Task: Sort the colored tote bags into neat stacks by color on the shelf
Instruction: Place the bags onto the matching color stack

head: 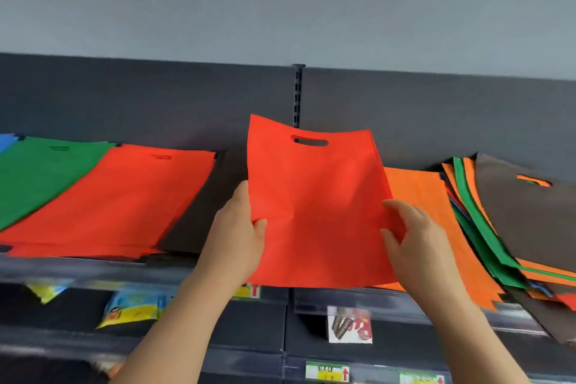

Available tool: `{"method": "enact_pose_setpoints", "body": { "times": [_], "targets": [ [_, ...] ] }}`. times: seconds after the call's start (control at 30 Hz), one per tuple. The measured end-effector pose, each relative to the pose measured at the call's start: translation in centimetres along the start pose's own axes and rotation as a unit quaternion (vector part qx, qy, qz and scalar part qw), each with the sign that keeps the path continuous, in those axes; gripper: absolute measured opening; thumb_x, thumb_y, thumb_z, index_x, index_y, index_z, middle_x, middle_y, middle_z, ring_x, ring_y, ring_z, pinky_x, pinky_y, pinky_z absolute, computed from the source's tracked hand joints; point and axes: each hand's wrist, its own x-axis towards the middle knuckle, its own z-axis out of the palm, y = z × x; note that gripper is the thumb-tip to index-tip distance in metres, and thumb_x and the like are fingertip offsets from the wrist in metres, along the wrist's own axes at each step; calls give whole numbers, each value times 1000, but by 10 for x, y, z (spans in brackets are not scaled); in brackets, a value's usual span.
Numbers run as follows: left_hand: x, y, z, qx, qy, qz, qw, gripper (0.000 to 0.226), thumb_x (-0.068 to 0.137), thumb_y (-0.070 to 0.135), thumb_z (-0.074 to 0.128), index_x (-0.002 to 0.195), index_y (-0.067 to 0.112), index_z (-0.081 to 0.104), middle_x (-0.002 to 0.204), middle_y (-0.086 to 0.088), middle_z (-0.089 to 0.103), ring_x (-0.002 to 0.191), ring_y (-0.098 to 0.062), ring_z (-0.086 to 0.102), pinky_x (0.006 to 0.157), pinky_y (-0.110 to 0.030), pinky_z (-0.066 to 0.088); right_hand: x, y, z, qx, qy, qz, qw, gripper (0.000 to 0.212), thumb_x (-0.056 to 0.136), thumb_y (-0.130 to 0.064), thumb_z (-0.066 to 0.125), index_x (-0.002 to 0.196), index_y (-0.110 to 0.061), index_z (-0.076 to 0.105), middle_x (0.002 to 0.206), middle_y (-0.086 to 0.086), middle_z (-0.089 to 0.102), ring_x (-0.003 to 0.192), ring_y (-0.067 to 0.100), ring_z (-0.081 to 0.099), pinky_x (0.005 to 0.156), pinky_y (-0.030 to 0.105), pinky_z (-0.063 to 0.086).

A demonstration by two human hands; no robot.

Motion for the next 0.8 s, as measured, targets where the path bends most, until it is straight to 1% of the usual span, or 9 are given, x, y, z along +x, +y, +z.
{"method": "enact_pose_setpoints", "body": {
  "times": [0.1, 0.17, 0.27, 0.33, 0.43, 0.57, 0.73, 0.8],
  "targets": [
    [-3, -38, -35, 23, 12, -9, 1000, 50, 86, 7, 61, 132, 16, 42, 119, -5, 61, 110, -28, 55, 82, -28, 36, -10, -40, 28, 10, -15, -16, 1000, 47, 80, 0, 61, 124, -14, 57, 112, 7, 61, 99, 30, 58, 82, 36, 44],
    [-5, -59, -55, 30, 17, -17, 999, 50, 86, 7, 61, 132, 15, 42, 119, -6, 61, 110, -29, 55, 81, -28, 35, -16, -62, 45, 18, -23, -25, 999, 46, 81, -1, 60, 125, -15, 57, 111, 6, 60, 97, 29, 58, 80, 34, 43],
    [-6, -90, -80, 36, 25, -42, 998, 49, 87, 6, 60, 132, 15, 43, 118, -5, 61, 109, -29, 55, 72, -22, 30, -21, -93, 69, 31, -42, -37, 998, 46, 84, -1, 58, 127, -14, 55, 115, 5, 59, 99, 27, 58, 79, 29, 40],
    [-5, -109, -95, 39, 29, -57, 997, 47, 87, 6, 59, 130, 17, 43, 114, -3, 61, 106, -28, 56, 70, -21, 29, -20, -112, 84, 31, -56, -45, 997, 46, 84, -1, 57, 129, -14, 54, 117, 5, 59, 100, 26, 58, 78, 27, 38],
    [3, -137, -114, 58, 33, -75, 995, 49, 87, 7, 60, 132, 16, 42, 116, -4, 61, 108, -28, 56, 75, -26, 34, -13, -140, 107, 38, -74, -58, 995, 46, 86, -2, 56, 130, -15, 53, 119, 5, 58, 101, 24, 57, 80, 26, 39],
    [22, -168, -133, 100, 37, -103, 989, 50, 86, 10, 61, 132, 15, 41, 118, -7, 61, 109, -31, 55, 84, -34, 41, 1, -170, 135, 44, -98, -82, 991, 47, 87, -4, 56, 132, -16, 51, 122, 4, 57, 106, 24, 57, 88, 30, 42],
    [49, -197, -150, 111, 35, -120, 986, 48, 87, 11, 61, 131, 16, 42, 120, -7, 60, 111, -29, 55, 87, -33, 42, 22, -195, 168, 40, -132, -83, 987, 52, 89, -10, 55, 139, -16, 42, 130, 3, 53, 114, 24, 54, 91, 33, 43],
    [61, -211, -153, 121, 28, -125, 984, 49, 87, 12, 61, 131, 17, 42, 119, -7, 61, 111, -29, 55, 89, -35, 44, 29, -202, 180, 38, -146, -81, 985, 54, 88, -12, 55, 140, -17, 40, 129, 2, 55, 116, 24, 53, 92, 35, 46]
  ]
}}
